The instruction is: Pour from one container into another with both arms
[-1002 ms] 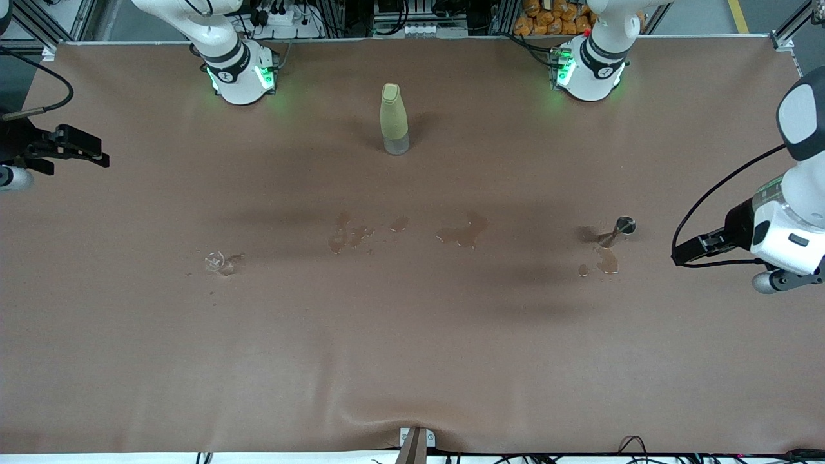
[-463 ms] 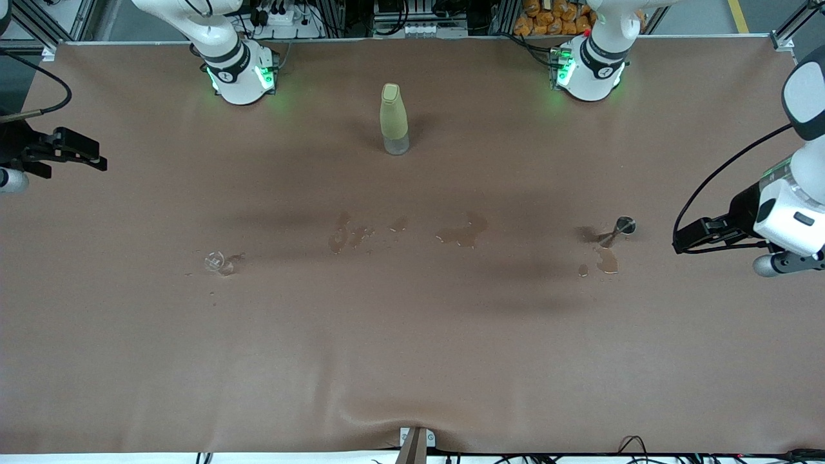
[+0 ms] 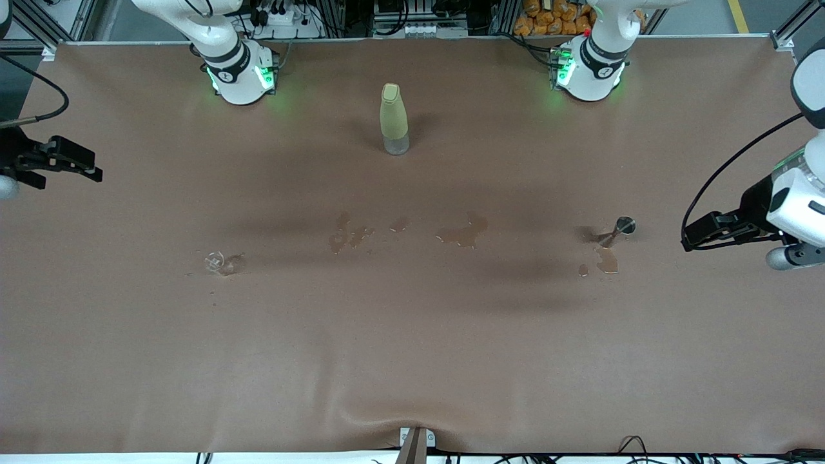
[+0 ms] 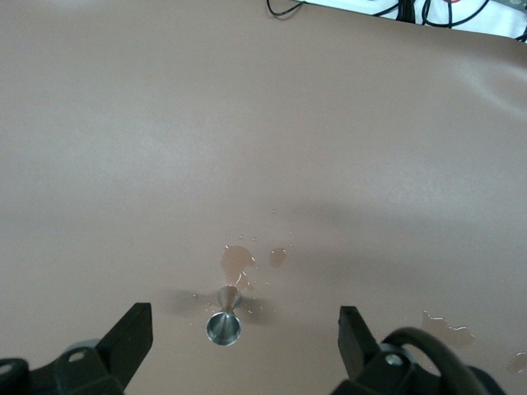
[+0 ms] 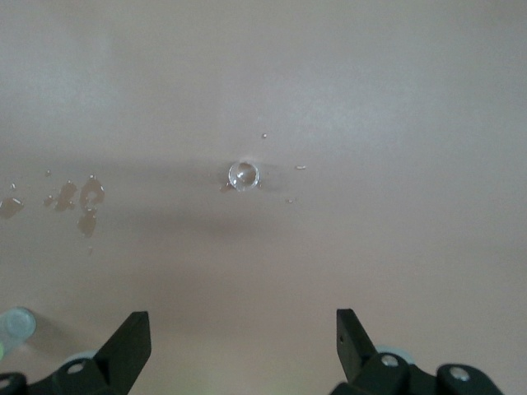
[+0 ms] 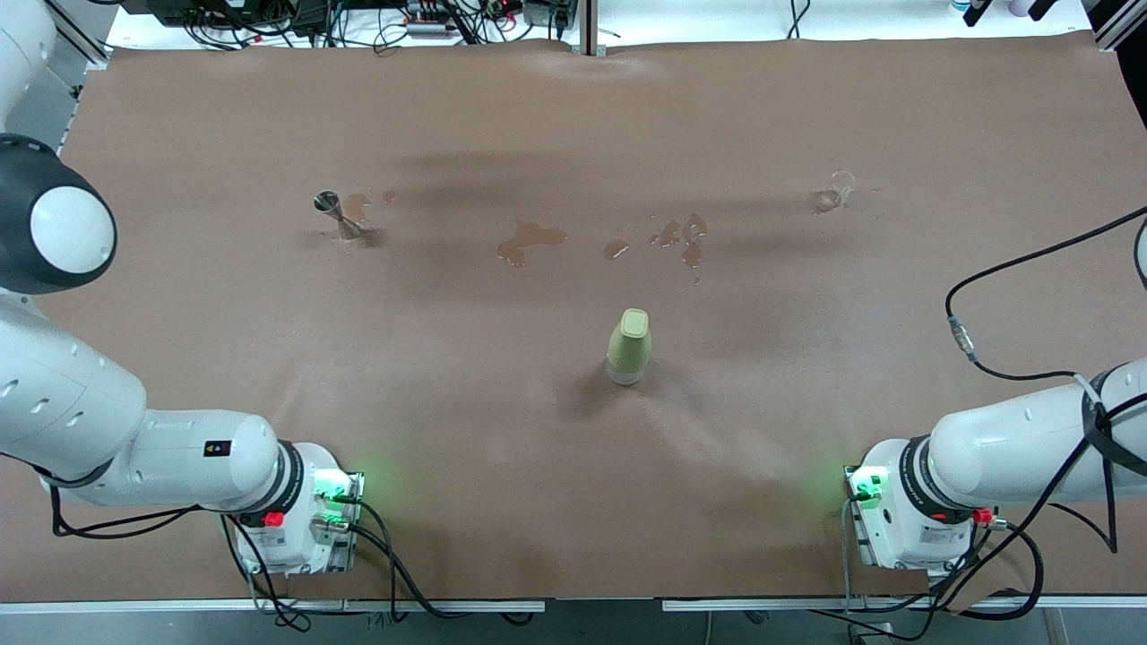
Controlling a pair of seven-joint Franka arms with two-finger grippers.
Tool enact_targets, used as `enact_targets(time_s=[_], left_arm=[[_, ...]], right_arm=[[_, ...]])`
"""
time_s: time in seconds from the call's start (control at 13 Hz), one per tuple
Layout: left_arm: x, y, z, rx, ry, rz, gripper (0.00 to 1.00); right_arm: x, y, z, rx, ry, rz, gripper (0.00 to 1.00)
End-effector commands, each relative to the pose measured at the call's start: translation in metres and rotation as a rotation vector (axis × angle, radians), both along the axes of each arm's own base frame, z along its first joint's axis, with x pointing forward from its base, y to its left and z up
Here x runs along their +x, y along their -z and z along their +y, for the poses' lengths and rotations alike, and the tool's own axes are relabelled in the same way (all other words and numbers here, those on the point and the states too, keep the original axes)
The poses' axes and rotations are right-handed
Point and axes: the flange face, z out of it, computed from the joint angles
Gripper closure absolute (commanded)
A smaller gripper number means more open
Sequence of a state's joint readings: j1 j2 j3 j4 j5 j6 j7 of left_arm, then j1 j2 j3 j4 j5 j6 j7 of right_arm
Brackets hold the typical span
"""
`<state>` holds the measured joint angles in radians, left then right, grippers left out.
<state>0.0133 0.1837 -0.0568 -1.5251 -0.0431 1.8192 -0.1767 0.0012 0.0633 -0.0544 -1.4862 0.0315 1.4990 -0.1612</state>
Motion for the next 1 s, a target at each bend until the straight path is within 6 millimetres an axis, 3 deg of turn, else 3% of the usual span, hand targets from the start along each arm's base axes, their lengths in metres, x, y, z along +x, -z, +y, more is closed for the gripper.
enact_targets(time_s=[0.0,0.23,0.93], left_arm=[[-0.0102,-0.0051,0.0085,-0.010,0.016,-0.005,0.00],[-0.0144,-0.0047,0.0113,-0.006,0.016,0.032,0.00],[-0.0194,-0.0136,0.0077,-0.003,0.046,0.035,0.00]], right_arm=[[0.0055,-0.0033,-0.0033,-0.021,0.032,-0.032,0.00],[0.0063,-0.0040,-0.0027,-0.025,0.124,-0.038,0.00],[0.0109,-0.0027,-0.0021,-0.027,0.128,-0.057,0.00]])
